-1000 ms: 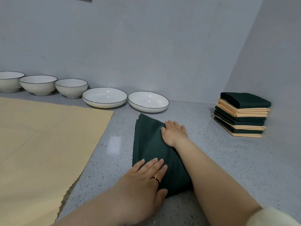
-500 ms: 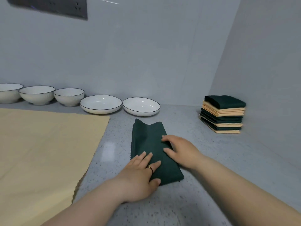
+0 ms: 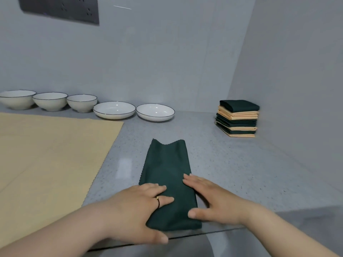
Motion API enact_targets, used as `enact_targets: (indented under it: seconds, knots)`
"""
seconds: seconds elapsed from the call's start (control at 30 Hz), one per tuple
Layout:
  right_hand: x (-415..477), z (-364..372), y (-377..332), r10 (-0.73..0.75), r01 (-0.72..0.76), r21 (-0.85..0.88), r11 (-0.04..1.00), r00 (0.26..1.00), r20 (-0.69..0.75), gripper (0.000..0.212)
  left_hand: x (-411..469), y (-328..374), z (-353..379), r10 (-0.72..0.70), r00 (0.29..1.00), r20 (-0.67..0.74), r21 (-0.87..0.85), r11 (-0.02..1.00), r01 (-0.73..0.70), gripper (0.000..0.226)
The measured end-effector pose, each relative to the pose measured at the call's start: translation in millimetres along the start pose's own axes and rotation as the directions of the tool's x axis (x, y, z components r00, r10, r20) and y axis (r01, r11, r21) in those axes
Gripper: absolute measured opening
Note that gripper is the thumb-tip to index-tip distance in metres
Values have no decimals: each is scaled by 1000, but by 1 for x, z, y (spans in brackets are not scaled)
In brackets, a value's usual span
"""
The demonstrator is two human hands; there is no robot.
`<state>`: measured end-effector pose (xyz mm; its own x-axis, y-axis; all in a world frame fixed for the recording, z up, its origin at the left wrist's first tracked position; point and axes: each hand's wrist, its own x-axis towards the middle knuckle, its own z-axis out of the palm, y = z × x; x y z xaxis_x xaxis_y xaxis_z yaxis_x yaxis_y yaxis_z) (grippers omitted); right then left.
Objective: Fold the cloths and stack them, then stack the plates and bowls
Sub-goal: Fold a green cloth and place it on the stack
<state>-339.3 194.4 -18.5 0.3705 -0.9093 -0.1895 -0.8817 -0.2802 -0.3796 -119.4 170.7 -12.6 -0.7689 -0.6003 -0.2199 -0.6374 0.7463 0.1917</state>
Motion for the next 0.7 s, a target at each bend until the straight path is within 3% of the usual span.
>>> enact_targets:
  seconds: [0.13, 0.23, 0.37, 0.43, 0.53, 0.63, 0.7]
  knots:
    - [-24, 13, -5, -40, 40, -87, 995, 999, 5, 137, -14, 0, 3, -4, 1000, -28, -256, 967, -4, 87]
    - [-32, 23, -11, -47, 36, -201, 979, 998, -48, 129, -14, -7, 2, -65, 987, -148, -484, 875, -15, 92]
    - [-30, 37, -12, -35, -25, -208, 978, 959, -281, 95, 1, -24, 6, -118, 948, -296, -441, 897, -26, 37]
    - [-25, 44, -12, -28, -64, -184, 981, 890, -455, 73, 6, -31, 6, -163, 937, -309, -431, 902, 14, 36]
    - [-20, 46, -15, -58, -83, -204, 975, 797, -601, 32, 9, -34, 8, -202, 928, -312, -430, 901, 51, 39]
    - [-17, 42, -19, 7, -112, -107, 988, 720, -693, 34, 6, -36, 10, -210, 929, -305, -460, 886, 49, 50]
    - [-14, 37, -17, 152, -148, 60, 987, 751, -643, 32, 4, -38, 10, -226, 928, -295, -521, 853, 43, 52]
